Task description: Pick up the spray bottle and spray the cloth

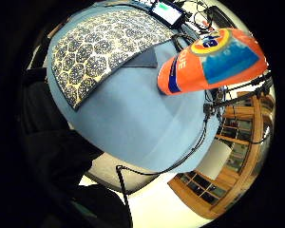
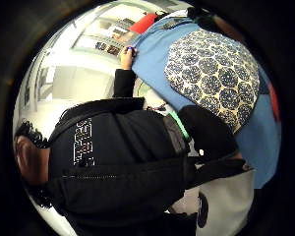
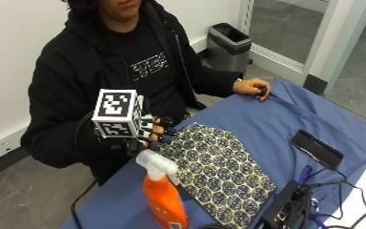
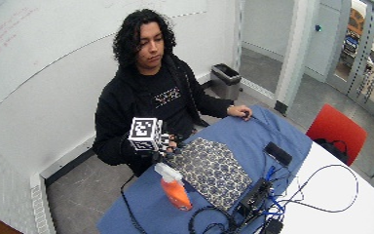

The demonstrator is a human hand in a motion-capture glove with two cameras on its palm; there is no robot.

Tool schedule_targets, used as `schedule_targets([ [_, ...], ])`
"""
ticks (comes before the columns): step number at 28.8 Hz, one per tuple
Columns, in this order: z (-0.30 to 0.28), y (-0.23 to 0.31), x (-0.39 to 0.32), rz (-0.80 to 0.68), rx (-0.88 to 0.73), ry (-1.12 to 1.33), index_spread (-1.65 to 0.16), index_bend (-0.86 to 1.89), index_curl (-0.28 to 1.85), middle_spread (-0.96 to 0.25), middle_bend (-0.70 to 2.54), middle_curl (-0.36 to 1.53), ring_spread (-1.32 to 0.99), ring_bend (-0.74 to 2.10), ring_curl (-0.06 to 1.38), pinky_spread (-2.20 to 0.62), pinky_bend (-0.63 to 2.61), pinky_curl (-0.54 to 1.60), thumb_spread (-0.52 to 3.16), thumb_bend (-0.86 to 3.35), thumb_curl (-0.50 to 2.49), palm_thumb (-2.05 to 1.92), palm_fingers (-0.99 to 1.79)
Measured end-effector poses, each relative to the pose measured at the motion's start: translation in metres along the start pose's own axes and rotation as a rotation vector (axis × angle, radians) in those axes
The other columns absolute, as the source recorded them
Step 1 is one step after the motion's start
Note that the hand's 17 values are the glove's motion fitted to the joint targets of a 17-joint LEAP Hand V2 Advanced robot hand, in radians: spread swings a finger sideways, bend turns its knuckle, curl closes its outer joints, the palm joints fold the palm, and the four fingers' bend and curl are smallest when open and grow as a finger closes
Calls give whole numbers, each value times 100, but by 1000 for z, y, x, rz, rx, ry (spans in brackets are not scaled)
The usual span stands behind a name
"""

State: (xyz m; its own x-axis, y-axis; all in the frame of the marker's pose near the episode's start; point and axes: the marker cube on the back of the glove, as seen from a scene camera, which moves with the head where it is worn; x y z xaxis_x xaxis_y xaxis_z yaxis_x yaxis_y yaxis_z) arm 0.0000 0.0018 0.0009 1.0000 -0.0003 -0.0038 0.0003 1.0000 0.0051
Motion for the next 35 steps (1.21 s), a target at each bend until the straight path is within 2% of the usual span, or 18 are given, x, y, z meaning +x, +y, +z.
schedule_targets([
  [5,-4,6,4,11,4,8,-30,25,14,-8,24,11,-3,30,11,13,25,11,68,28,10,45,42],
  [13,2,12,4,17,-13,11,-35,21,21,-7,27,19,-4,34,18,18,19,16,98,27,15,49,51],
  [21,-7,-14,16,80,-7,2,-35,18,25,-6,28,24,-6,36,22,20,17,19,112,23,18,52,60],
  [26,-21,25,40,108,-108,30,-35,17,28,-6,27,27,-6,37,25,21,17,20,116,21,20,53,61],
  [35,-53,47,92,307,-116,76,-34,16,29,-5,30,31,-7,37,27,21,16,22,121,16,22,54,64],
])
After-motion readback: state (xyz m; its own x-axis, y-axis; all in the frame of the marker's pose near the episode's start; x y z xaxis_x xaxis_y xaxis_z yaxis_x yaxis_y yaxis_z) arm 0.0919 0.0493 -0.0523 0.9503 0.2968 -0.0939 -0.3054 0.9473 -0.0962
